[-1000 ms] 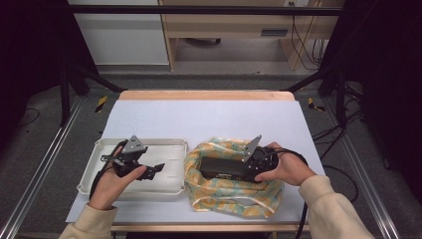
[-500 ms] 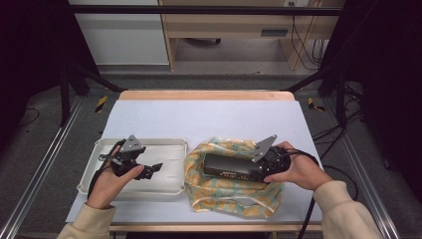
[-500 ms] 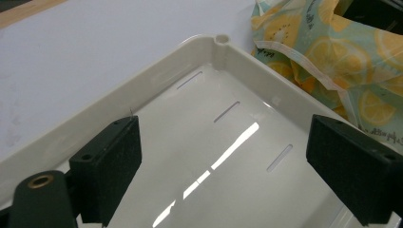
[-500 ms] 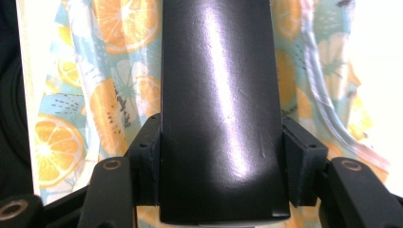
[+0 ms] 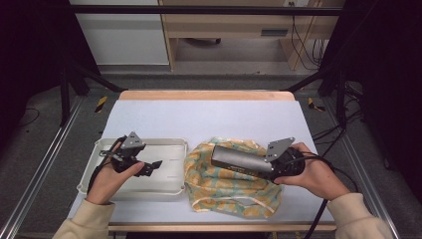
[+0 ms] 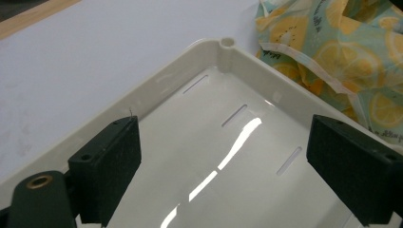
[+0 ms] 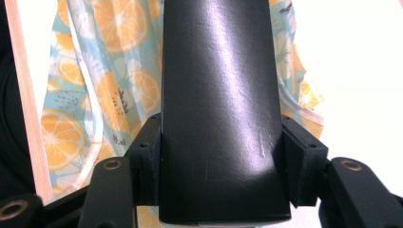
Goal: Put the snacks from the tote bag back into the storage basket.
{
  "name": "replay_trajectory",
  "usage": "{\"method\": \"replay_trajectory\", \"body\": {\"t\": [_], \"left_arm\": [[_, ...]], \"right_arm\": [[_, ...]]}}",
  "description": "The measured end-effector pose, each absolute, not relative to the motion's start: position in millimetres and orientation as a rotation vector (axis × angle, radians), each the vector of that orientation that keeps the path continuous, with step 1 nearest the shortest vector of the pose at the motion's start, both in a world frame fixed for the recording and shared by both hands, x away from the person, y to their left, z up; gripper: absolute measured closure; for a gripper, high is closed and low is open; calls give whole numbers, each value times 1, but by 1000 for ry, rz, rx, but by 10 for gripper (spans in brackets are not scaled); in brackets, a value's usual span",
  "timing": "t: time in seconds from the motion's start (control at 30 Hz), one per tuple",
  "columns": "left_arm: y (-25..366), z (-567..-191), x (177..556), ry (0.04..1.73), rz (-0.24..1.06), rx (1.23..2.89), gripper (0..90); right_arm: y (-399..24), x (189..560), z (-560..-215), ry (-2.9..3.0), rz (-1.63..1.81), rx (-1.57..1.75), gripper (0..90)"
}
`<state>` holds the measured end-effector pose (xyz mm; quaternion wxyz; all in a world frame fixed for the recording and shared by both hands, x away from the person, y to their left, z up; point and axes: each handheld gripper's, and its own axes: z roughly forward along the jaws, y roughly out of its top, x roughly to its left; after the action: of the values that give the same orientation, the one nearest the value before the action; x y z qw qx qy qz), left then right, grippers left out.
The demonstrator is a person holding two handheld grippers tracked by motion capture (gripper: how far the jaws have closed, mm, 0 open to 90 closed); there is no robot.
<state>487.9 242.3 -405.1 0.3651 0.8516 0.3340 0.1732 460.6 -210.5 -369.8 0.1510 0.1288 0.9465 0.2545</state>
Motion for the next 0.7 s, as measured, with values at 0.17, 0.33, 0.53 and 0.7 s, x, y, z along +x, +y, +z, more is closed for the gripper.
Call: {"method": "replay_trajectory", "body": {"t": [0.17, 0.33, 0.53, 0.7], "left_arm": [[235, -407, 496, 826, 384, 2219, 112], [231, -405, 503, 789, 380, 2287, 108], [230, -392, 508, 735, 383, 2323, 104], [234, -382, 512, 716, 398, 2347, 104]], "right_arm": [[-210, 457, -366, 2707, 717, 376, 432], [-204, 461, -359, 2702, 726, 360, 432], [-196, 473, -353, 2701, 722, 349, 433], [-186, 479, -350, 2709, 722, 342, 433]]}}
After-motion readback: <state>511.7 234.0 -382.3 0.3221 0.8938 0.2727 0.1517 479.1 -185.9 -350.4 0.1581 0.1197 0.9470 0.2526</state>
